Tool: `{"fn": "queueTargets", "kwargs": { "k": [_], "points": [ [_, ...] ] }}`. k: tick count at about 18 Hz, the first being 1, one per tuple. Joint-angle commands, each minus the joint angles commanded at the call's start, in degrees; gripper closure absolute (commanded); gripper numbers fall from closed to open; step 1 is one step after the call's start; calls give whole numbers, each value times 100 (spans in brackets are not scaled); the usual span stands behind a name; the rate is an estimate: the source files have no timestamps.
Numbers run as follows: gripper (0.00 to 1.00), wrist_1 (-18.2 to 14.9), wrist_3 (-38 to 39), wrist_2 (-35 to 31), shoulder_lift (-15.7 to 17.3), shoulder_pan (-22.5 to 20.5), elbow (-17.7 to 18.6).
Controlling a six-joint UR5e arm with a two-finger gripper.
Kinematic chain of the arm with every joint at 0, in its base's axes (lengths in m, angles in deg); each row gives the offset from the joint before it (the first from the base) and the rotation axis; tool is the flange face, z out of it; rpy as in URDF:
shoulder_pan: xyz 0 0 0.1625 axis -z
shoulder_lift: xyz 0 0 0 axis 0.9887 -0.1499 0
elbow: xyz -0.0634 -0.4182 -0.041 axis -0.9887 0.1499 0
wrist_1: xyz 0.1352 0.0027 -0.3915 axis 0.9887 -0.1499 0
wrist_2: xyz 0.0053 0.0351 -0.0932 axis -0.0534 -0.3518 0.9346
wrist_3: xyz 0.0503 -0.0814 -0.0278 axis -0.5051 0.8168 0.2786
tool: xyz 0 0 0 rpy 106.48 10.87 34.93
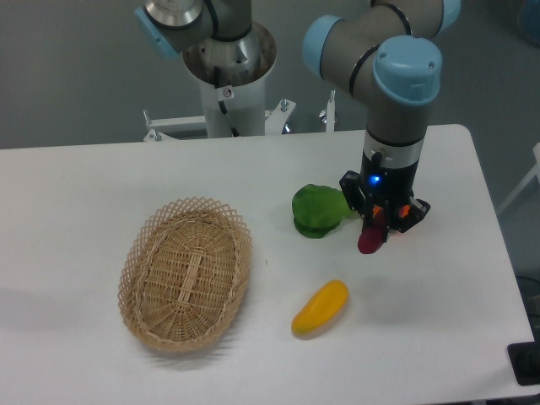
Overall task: Place the sweet potato on the table
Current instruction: 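Hold the purple sweet potato in the gripper above the table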
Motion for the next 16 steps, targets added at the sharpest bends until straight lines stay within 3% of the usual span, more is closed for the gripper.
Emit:
{"fn": "queueTargets", "kwargs": {
  "k": [12, 16],
  "points": [
    [67, 70, 61, -26, -26, 53, 114],
    [67, 395, 70, -26, -87, 70, 237]
  ]
}}
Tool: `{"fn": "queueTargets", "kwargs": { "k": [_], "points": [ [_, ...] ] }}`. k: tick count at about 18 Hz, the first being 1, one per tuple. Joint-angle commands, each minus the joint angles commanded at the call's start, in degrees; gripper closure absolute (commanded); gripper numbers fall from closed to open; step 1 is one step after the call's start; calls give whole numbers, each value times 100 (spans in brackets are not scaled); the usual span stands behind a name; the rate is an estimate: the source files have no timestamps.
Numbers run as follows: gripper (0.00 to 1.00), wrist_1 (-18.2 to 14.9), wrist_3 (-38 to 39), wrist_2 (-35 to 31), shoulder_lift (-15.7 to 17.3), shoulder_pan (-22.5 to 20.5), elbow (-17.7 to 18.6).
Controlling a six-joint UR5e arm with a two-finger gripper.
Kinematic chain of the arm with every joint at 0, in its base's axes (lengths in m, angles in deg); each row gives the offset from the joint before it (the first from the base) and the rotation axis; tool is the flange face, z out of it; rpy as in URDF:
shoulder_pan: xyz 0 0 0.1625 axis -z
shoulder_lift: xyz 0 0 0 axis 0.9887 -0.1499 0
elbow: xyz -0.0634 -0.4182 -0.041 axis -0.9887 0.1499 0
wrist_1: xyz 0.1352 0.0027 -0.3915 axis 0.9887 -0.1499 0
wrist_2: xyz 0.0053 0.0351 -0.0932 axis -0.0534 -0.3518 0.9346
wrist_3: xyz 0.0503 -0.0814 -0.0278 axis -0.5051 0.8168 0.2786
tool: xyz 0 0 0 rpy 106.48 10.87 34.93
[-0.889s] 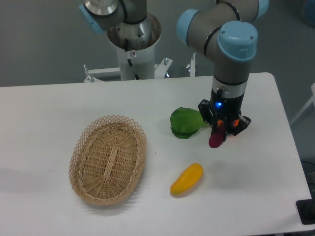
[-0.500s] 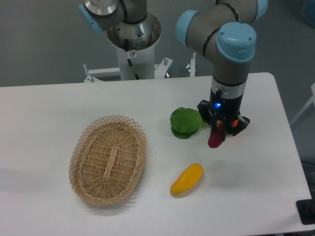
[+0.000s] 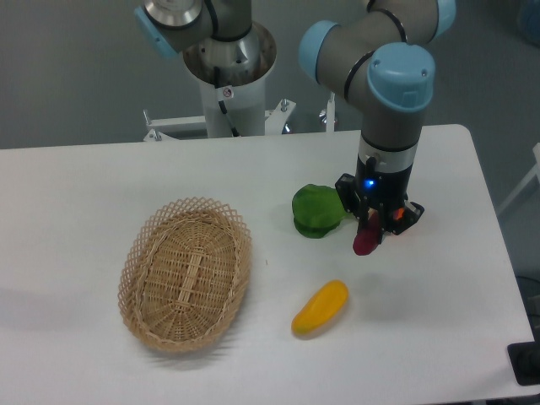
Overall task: Place the sweet potato on the table
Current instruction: 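Hold the purple sweet potato in the gripper above the table, then move the held sweet potato away from the bok choy and lower it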
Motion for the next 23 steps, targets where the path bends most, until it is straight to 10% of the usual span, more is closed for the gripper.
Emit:
{"fn": "queueTargets", "kwargs": {
  "k": [10, 23],
  "points": [
    [67, 1608, 1227, 0, -984, 0, 26],
    [67, 1838, 1608, -817, -1530, 26, 237]
  ]
}}
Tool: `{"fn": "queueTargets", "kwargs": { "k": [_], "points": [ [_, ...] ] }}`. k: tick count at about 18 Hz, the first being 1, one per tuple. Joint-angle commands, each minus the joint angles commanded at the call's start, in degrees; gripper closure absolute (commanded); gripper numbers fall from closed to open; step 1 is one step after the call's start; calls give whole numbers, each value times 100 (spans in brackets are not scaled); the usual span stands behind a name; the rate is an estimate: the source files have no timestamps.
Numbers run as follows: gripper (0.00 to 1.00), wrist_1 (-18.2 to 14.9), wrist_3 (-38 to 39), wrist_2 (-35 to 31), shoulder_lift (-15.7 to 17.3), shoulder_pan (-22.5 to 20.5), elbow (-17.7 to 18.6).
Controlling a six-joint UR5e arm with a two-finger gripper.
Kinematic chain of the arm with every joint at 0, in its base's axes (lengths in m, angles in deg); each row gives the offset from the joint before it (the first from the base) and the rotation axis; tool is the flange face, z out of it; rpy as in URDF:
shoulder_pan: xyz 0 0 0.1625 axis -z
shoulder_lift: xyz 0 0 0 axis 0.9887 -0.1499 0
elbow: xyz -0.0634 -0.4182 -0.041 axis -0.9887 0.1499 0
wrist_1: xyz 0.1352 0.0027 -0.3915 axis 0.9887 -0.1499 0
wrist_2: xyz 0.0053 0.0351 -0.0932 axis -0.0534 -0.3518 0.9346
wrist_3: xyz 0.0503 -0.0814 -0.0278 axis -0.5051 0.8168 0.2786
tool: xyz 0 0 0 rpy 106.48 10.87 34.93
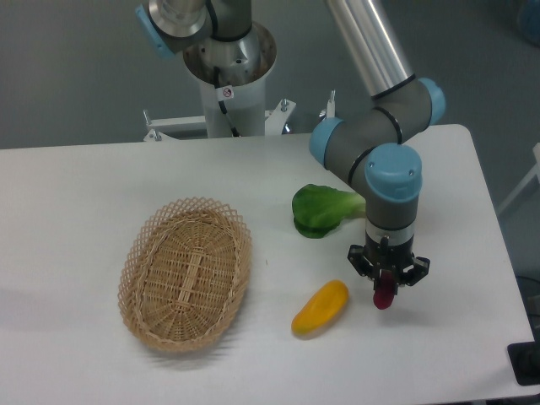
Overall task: Place the sweet potato on the table
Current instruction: 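Move the held sweet potato away from the bok choy and lower it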
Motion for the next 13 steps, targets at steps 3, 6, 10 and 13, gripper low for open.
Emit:
{"fn": "queueTargets", "kwargs": {
  "k": [3, 6, 10, 13],
  "points": [
    [66, 0, 9, -18, -9, 0, 79],
    [64, 0, 9, -18, -9, 9, 123],
    [63, 0, 9, -18, 35, 9, 228],
    [63, 0, 9, -18, 53, 9, 246]
  ]
}}
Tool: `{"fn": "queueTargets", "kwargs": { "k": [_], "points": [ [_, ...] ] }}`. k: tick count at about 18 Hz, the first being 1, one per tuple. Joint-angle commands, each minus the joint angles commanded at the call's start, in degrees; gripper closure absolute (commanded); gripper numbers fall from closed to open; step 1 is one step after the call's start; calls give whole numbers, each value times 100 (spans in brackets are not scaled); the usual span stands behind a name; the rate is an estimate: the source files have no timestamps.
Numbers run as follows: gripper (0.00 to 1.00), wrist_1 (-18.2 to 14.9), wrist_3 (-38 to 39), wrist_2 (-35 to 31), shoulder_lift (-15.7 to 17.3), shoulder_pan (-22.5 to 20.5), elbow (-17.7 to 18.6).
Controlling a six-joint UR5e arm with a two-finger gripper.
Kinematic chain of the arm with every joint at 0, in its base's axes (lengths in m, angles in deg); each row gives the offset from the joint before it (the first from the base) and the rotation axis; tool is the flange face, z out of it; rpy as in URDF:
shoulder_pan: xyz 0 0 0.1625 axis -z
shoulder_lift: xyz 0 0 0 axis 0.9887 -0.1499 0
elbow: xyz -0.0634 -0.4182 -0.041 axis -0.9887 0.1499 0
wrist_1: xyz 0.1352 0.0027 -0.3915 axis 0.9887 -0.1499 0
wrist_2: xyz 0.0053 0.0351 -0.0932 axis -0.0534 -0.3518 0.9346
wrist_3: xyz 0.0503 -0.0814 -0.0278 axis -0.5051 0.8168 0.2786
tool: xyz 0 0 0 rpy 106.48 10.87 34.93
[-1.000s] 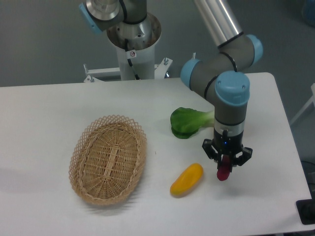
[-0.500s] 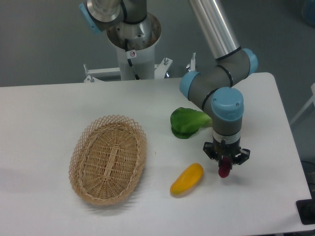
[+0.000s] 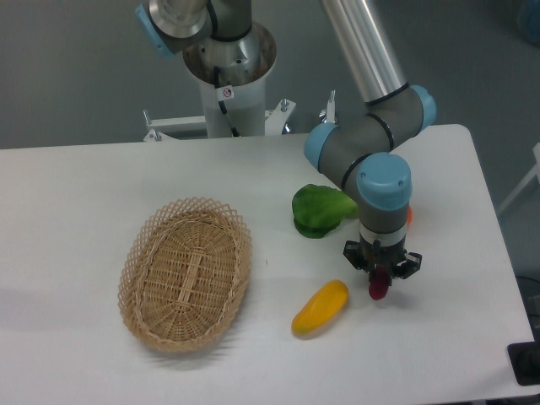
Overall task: Place the sweet potato on the table
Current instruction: 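Move the held sweet potato away from the bok choy and lower it, then open the gripper to release the sweet potato onto the table, then raise the open gripper up and away from the sweet potato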
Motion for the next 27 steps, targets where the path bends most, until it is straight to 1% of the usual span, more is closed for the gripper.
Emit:
{"fn": "queueTargets", "kwargs": {
  "k": [2, 3, 5, 7, 9, 12, 14, 17, 19, 21, 22, 24, 27],
  "points": [
    [62, 0, 0, 0, 0, 0, 9],
    [57, 0, 0, 0, 0, 0, 0],
    [36, 0, -9, 0, 9, 0, -9],
    [0, 0, -9, -9, 17, 0, -61],
    [0, 0, 0, -9, 79, 0, -105],
    [0, -9, -105, -26, 281, 0, -141],
    [0, 0, -132, -140, 290, 0, -158],
    [0, -9, -158, -158, 404, 0, -351],
    [0, -35, -394, -176, 535, -9, -483],
    [0, -210, -763, -176, 746, -61, -571],
    [0, -420, -965, -176, 843, -114, -589],
    [0, -964, -1456, -185, 1054, -254, -650],
    [0, -1738, -2362, -185, 1309, -448, -852]
  ]
}}
